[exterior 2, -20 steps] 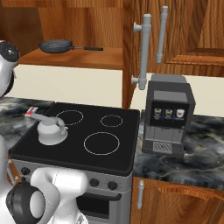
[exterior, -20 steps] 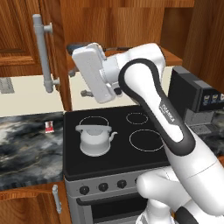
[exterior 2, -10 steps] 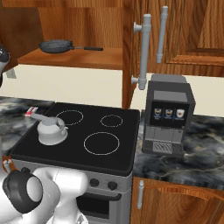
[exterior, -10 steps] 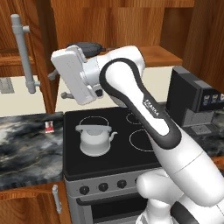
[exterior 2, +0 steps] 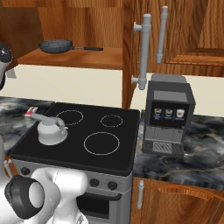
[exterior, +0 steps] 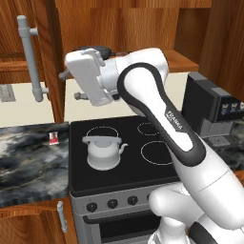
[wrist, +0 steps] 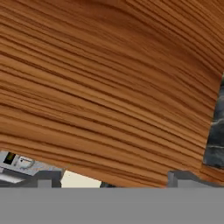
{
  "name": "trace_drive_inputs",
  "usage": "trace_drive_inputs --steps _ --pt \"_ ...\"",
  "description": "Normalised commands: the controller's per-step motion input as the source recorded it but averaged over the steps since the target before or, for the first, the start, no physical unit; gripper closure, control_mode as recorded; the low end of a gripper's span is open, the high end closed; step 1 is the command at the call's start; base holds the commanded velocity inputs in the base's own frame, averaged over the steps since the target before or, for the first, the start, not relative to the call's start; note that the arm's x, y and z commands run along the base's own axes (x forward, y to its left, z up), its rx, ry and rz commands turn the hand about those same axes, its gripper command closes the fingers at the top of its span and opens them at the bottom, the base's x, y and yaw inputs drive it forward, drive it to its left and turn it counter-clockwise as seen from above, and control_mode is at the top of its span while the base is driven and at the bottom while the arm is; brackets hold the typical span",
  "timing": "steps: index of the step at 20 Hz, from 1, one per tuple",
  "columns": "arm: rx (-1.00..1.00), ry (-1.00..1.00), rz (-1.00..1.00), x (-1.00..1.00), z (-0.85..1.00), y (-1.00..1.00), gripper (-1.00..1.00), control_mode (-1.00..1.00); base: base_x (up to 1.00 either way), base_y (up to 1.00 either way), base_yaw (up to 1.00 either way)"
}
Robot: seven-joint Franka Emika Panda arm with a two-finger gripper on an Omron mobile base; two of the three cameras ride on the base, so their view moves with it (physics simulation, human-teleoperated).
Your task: Pick the pan from the cabinet and place it on the stove. Then turn on the stove burner for the pan.
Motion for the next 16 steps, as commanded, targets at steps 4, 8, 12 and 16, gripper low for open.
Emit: trace_drive_inputs --steps 4,8,12,16 --pt "0.00 -0.18 -0.01 -0.01 0.18 -0.43 -1.00 -1.00 0.00 0.00 0.00" --pt "-0.01 -0.08 -0.04 0.00 0.10 -0.42 -1.00 -1.00 0.00 0.00 0.00" --pt "-0.03 -0.08 -0.02 0.03 0.02 -0.41 -1.00 -1.00 0.00 0.00 0.00" --pt "-0.09 -0.10 0.00 0.15 0.00 -0.36 -1.00 -1.00 0.00 0.00 0.00"
